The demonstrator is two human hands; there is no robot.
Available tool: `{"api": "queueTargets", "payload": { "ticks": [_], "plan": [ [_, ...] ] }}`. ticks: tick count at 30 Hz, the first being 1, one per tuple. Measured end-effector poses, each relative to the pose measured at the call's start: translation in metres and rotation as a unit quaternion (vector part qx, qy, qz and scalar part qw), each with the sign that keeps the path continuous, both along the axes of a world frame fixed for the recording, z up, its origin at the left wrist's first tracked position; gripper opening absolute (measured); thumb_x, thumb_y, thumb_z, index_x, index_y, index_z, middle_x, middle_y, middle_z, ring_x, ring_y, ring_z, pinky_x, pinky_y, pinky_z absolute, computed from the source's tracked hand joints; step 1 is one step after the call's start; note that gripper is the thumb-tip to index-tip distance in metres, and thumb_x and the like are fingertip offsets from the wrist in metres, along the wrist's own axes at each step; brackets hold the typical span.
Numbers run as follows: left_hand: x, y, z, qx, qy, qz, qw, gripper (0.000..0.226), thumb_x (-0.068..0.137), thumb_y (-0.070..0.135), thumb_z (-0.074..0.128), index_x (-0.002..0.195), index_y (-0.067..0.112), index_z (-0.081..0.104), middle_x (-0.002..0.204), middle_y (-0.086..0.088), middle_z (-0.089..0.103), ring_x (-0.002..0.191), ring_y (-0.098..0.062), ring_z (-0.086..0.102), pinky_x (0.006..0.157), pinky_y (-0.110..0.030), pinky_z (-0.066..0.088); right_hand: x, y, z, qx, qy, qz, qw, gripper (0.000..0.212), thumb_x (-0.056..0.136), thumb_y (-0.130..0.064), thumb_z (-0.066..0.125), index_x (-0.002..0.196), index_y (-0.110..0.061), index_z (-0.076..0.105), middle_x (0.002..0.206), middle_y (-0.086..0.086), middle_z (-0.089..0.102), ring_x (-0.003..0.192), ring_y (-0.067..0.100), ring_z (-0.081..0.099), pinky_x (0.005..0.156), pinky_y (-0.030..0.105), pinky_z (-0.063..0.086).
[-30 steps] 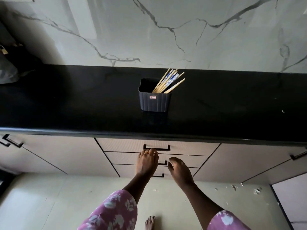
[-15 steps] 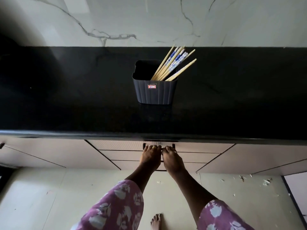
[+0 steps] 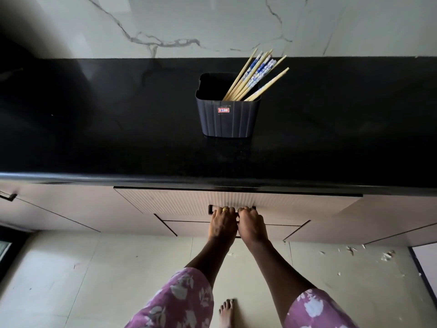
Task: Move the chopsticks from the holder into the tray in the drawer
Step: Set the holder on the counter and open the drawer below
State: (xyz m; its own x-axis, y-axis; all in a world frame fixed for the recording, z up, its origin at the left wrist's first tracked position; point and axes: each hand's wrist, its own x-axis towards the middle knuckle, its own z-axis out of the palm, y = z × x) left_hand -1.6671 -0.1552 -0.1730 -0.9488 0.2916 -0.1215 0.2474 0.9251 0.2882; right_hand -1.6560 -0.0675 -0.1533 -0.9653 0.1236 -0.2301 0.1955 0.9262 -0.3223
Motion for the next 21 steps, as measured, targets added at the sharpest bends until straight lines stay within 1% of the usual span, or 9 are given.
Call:
{"api": "queueTargets", "payload": {
  "ticks": [1, 4, 7, 9, 11, 13, 15, 18, 21],
  "plan": [
    [0.002, 0.001, 0.005, 0.005, -0.019, 0.003, 1.000, 0.013, 0.070, 0.008, 0.071, 0.082, 0.006, 0.065, 0.080, -0.012, 0.067, 0.078, -0.030, 0.064, 0.072, -0.030, 0.052, 0.003, 0.000, 0.000, 0.001, 0.000, -0.002, 1.000, 0.030, 0.094, -0.004, 0.040, 0.118, -0.008, 0.057, 0.125, 0.010, 0.058, 0.119, 0.028, 0.052, 0.094, 0.032, 0.044],
    [0.013, -0.001, 0.012, 0.018, -0.006, 0.019, 1.000, 0.017, 0.066, 0.004, 0.077, 0.076, 0.003, 0.064, 0.075, -0.014, 0.067, 0.073, -0.032, 0.065, 0.065, -0.030, 0.053, 0.016, -0.001, 0.005, -0.002, 0.000, 0.001, 1.000, 0.031, 0.096, -0.005, 0.036, 0.118, -0.008, 0.057, 0.124, 0.013, 0.058, 0.118, 0.030, 0.053, 0.094, 0.033, 0.043],
    [0.033, -0.007, 0.001, 0.031, 0.004, 0.005, 1.000, 0.004, 0.069, 0.004, 0.061, 0.068, 0.007, 0.063, 0.065, -0.010, 0.065, 0.062, -0.030, 0.064, 0.057, -0.029, 0.052, 0.035, -0.003, 0.009, -0.009, -0.010, -0.013, 1.000, 0.028, 0.095, -0.006, 0.038, 0.113, -0.005, 0.060, 0.118, 0.017, 0.061, 0.112, 0.035, 0.057, 0.089, 0.035, 0.047],
    [0.051, -0.013, -0.016, 0.037, -0.039, -0.011, 0.998, 0.016, 0.069, 0.011, 0.047, 0.058, 0.014, 0.058, 0.054, -0.002, 0.057, 0.051, -0.023, 0.059, 0.051, -0.025, 0.046, 0.057, -0.005, 0.011, -0.010, -0.015, -0.009, 1.000, 0.027, 0.094, -0.005, 0.038, 0.110, -0.005, 0.060, 0.116, 0.017, 0.061, 0.111, 0.035, 0.057, 0.087, 0.034, 0.047],
    [0.079, -0.020, -0.020, 0.040, 0.026, -0.029, 0.998, 0.024, 0.069, 0.011, 0.036, 0.058, 0.016, 0.057, 0.056, 0.001, 0.055, 0.056, -0.018, 0.054, 0.057, -0.022, 0.038, 0.081, -0.006, 0.012, -0.006, -0.025, 0.001, 1.000, 0.028, 0.094, -0.003, 0.036, 0.108, -0.004, 0.060, 0.115, 0.017, 0.061, 0.111, 0.035, 0.056, 0.087, 0.034, 0.047],
    [0.108, -0.031, -0.007, 0.082, 0.100, -0.029, 0.991, 0.024, 0.070, 0.007, 0.034, 0.066, 0.014, 0.056, 0.066, -0.001, 0.057, 0.065, -0.018, 0.054, 0.061, -0.023, 0.039, 0.103, -0.008, 0.015, -0.004, -0.031, 0.001, 1.000, 0.028, 0.095, -0.004, 0.035, 0.108, -0.005, 0.060, 0.115, 0.017, 0.061, 0.110, 0.035, 0.058, 0.086, 0.034, 0.048],
    [0.133, -0.040, 0.003, 0.134, 0.144, -0.033, 0.980, 0.023, 0.080, 0.007, 0.035, 0.080, 0.010, 0.058, 0.088, -0.006, 0.061, 0.083, -0.023, 0.056, 0.071, -0.024, 0.046, 0.126, -0.011, 0.025, 0.007, -0.006, -0.003, 1.000, 0.018, 0.093, -0.012, 0.049, 0.099, -0.007, 0.065, 0.106, 0.016, 0.065, 0.100, 0.031, 0.065, 0.080, 0.030, 0.051],
    [0.151, -0.053, 0.026, 0.111, 0.215, -0.034, 0.970, 0.028, 0.087, 0.016, 0.040, 0.107, 0.010, 0.058, 0.117, -0.009, 0.056, 0.110, -0.028, 0.048, 0.096, -0.035, 0.045, 0.160, -0.014, 0.035, 0.048, 0.048, 0.066, 0.995, 0.017, 0.066, -0.030, 0.080, 0.063, -0.017, 0.069, 0.064, 0.005, 0.069, 0.056, 0.017, 0.069, 0.048, 0.019, 0.050],
    [0.156, -0.057, 0.055, 0.053, 0.158, 0.036, 0.985, 0.047, 0.088, 0.033, 0.036, 0.123, 0.012, 0.059, 0.133, -0.010, 0.056, 0.122, -0.037, 0.048, 0.101, -0.046, 0.043, 0.192, -0.013, 0.038, 0.052, 0.172, 0.138, 0.974, 0.020, 0.061, -0.024, 0.075, 0.050, -0.018, 0.059, 0.048, -0.001, 0.057, 0.042, 0.016, 0.058, 0.037, 0.018, 0.040]
  ]
}}
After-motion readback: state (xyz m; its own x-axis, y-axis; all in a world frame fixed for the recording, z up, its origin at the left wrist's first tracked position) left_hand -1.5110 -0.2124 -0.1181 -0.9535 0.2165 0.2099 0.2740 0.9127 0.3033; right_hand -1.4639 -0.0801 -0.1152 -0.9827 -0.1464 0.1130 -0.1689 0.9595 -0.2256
